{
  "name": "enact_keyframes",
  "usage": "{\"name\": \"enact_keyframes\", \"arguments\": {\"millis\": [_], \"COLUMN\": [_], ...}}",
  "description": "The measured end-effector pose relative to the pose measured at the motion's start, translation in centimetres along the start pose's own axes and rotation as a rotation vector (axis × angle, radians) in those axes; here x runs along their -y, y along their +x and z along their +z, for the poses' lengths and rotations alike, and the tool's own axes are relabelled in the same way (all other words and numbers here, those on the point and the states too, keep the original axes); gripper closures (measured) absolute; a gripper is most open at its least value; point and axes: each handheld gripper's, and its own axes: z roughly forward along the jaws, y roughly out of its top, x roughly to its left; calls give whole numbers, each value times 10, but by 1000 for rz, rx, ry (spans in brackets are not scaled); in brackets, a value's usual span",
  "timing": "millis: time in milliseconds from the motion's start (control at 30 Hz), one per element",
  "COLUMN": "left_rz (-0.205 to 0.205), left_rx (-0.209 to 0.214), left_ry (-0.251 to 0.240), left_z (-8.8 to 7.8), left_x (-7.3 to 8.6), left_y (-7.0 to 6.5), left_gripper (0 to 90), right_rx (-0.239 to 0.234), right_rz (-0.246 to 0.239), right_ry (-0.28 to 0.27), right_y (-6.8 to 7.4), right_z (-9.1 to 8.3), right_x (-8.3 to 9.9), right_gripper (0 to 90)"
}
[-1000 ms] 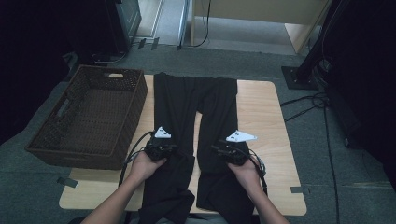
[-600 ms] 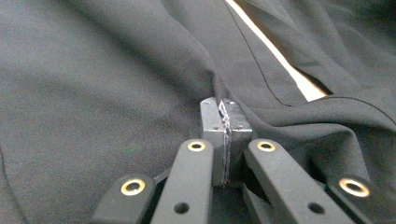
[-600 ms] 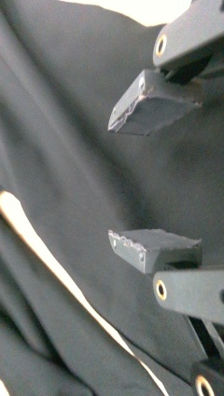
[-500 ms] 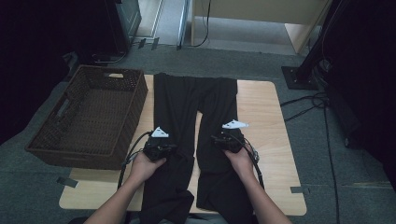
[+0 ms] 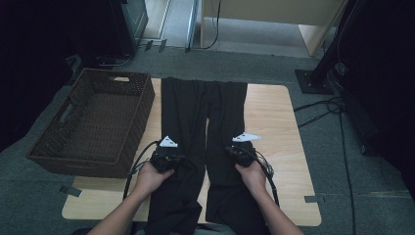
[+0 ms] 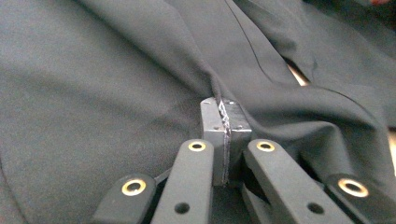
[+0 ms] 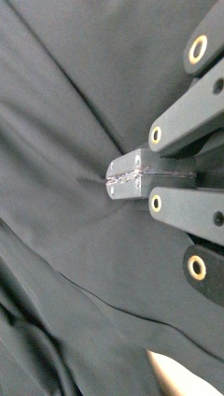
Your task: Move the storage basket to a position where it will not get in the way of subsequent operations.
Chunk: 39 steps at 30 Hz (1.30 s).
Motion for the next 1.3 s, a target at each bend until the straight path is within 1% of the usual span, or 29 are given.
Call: {"name": "enact_keyframes", "arguments": {"millis": [67, 100, 167, 200, 233, 267, 300, 333, 367, 400, 433, 467, 500, 567, 667, 767, 800, 833, 867, 933, 1033, 1100, 1133, 1200, 1233, 1267, 1300], "left_rz": [-5, 9, 34, 37, 41, 41, 34, 26, 19, 13, 10, 6, 4, 0, -4, -3, -4, -1, -1, -2, -6, -11, -13, -16, -17, -22, -26], "left_rx": [22, 27, 32, 36, 37, 37, 39, 41, 41, 42, 46, 48, 49, 51, 49, 43, 39, 35, 34, 31, 24, 24, 24, 24, 25, 26, 26], "left_ry": [12, 26, 36, 42, 45, 45, 38, 30, 28, 27, 30, 29, 26, 23, 19, 14, 13, 11, 10, 4, -1, -3, -7, -10, -10, -13, -14], "left_z": [-2, -3, -3, -4, -4, -5, -6, -6, -6, -7, -7, -6, -6, -6, -6, -6, -6, -7, -7, -7, -7, -7, -8, -8, -8, -8, -8], "left_x": [4, 6, 11, 12, 14, 16, 18, 20, 21, 21, 21, 21, 21, 21, 21, 22, 22, 23, 23, 24, 25, 25, 26, 26, 26, 27, 27], "left_y": [-6, -10, -19, -23, -26, -28, -29, -30, -30, -29, -29, -28, -28, -27, -27, -28, -28, -29, -29, -30, -30, -30, -30, -29, -29, -29, -29], "left_gripper": [900, 900, 900, 900, 900, 900, 900, 900, 900, 900, 900, 900, 900, 900, 900, 900, 900, 900, 900, 900, 899, 898, 898, 897, 897, 897, 896], "right_rx": [-13, -23, -42, -67, -82, -88, -103, -109, -98, -96, -95, -85, -79, -65, -23, 21, 31, 43, 70, 92, 124, 138, 138, 143, 159, 163, 176], "right_rz": [-20, -17, -22, -14, -13, -17, -21, -30, -45, -56, -66, -75, -80, -72, -52, -16, -7, -4, -4, 9, 38, 55, 59, 56, 43, 35, 26], "right_ry": [17, 26, 36, 41, 44, 50, 58, 58, 46, 26, -8, -48, -71, -117, -152, -165, -159, -161, -167, -162, -117, -111, -107, -107, -101, -95, -78], "right_y": [5, 8, 13, 16, 19, 23, 26, 29, 31, 32, 32, 32, 30, 26, 17, 6, 3, -1, -7, -13, -23, -26, -27, -26, -24, -24, -23], "right_z": [-9, -14, -23, -27, -30, -34, -36, -38, -39, -41, -42, -42, -41, -37, -24, -8, -4, 1, 10, 19, 37, 46, 48, 53, 56, 57, 60], "right_x": [8, 13, 22, 27, 31, 35, 38, 39, 39, 38, 35, 31, 25, 13, -6, -23, -28, -32, -40, -45, -53, -57, -58, -61, -62, -62, -62], "right_gripper": [900, 900, 900, 900, 900, 900, 900, 896, 878, 833, 756, 715, 683, 598, 532, 503, 499, 492, 490, 480, 477, 478, 480, 490, 499, 501, 516]}}
